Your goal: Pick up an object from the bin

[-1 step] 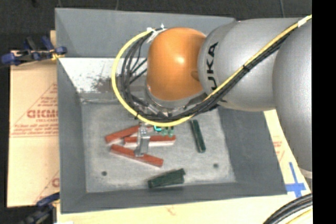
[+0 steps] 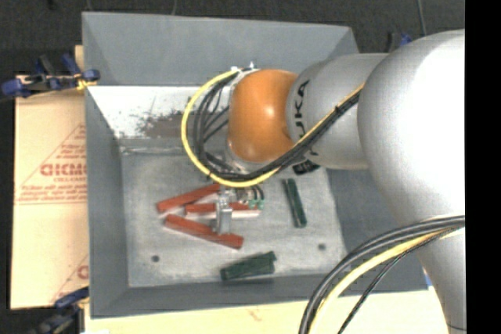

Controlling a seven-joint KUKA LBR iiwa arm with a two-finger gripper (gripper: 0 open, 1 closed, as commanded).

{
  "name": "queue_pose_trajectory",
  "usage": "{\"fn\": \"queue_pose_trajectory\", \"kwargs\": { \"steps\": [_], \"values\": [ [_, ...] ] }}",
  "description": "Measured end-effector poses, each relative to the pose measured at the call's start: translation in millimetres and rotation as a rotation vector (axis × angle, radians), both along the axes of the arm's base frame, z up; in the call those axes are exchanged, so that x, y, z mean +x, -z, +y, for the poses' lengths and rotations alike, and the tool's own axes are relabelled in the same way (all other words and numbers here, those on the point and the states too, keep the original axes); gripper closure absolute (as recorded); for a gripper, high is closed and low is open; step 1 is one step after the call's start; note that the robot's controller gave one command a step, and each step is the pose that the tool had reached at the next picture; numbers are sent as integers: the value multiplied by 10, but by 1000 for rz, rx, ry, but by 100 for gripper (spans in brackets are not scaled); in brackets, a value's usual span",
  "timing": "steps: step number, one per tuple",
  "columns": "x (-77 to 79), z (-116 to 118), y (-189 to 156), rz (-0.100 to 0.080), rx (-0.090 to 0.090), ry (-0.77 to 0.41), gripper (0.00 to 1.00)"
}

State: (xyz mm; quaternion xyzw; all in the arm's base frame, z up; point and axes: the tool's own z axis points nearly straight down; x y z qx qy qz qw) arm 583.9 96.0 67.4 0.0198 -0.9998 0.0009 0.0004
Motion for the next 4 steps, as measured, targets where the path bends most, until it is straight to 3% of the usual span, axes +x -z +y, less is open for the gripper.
{"fn": "queue_pose_trajectory", "kwargs": {
  "steps": [1, 2, 3, 4],
  "values": [
    [2, -180, -42, -2, 4, 137, 0],
    [473, -196, -40, -8, 4, 153, 0],
    [604, 90, -33, -2, 3, 254, 0],
    [607, 86, -34, -2, 3, 254, 0]
  ]
}}
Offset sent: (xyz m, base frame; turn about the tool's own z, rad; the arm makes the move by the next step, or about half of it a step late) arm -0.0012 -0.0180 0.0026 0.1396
